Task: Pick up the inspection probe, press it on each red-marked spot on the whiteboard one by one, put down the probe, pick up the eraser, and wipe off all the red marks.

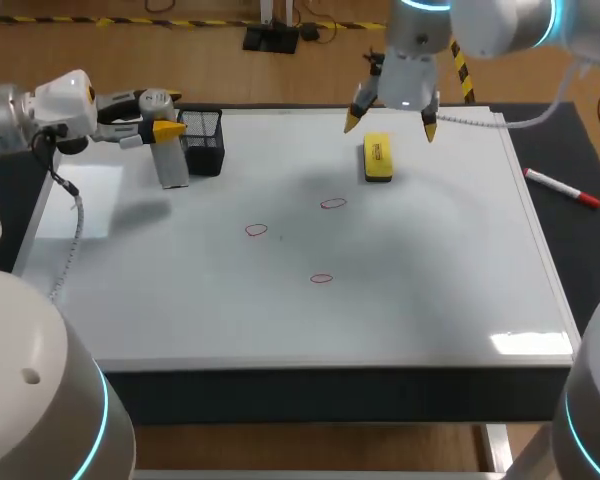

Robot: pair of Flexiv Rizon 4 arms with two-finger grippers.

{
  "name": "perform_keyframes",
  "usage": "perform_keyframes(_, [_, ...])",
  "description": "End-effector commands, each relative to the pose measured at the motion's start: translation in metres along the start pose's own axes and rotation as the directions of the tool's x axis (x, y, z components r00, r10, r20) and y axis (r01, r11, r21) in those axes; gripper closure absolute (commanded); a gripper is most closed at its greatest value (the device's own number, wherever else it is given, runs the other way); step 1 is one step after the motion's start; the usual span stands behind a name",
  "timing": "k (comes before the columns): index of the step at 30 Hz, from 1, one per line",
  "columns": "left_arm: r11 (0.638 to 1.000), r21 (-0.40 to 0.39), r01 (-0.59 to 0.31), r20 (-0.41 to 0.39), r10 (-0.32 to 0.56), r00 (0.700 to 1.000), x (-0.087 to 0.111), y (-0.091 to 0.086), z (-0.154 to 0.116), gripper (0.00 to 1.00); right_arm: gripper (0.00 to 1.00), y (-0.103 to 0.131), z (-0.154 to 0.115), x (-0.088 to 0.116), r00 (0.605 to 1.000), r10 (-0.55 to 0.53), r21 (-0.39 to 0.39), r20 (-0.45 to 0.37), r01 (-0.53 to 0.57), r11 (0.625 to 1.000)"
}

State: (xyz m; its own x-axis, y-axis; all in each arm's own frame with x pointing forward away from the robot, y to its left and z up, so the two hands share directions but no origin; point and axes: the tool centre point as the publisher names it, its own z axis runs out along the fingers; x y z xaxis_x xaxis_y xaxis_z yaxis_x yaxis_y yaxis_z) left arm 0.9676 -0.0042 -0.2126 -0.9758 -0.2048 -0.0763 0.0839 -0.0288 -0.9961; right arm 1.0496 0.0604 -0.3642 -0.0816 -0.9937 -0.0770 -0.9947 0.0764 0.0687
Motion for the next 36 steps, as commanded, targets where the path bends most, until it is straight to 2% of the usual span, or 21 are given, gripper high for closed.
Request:
perform_keyframes(1, [1.0,0.0,-0.001,0.0,0.001,1.0,0.0,-0.001,0.0,1.0,0.0,-0.009,0.013,-0.002,1.0,-0.028,-0.021,-0.012,0.028,0.999])
perform_keyframes(15, [1.0,0.0,-0.001,0.0,0.001,1.0,0.0,-0.001,0.0,1.0,0.0,-0.017,0.042,-0.003,0.997,-0.03,0.001,-0.066,0.03,1.0])
perform_keyframes(34, [1.0,0.0,-0.001,0.0,0.001,1.0,0.0,-0.001,0.0,1.0,0.0,-0.031,0.059,-0.004,0.998,-0.012,-0.015,-0.06,0.012,1.0])
perform_keyframes(35, [1.0,0.0,-0.001,0.0,0.001,1.0,0.0,-0.001,0.0,1.0,0.07,-0.032,0.059,-0.003,0.998,-0.011,-0.016,-0.059,0.01,1.0])
perform_keyframes(36, [1.0,0.0,-0.001,0.0,0.001,1.0,0.0,-0.001,0.0,1.0,0.24,-0.032,0.059,-0.003,0.998,-0.01,-0.017,-0.059,0.009,1.0])
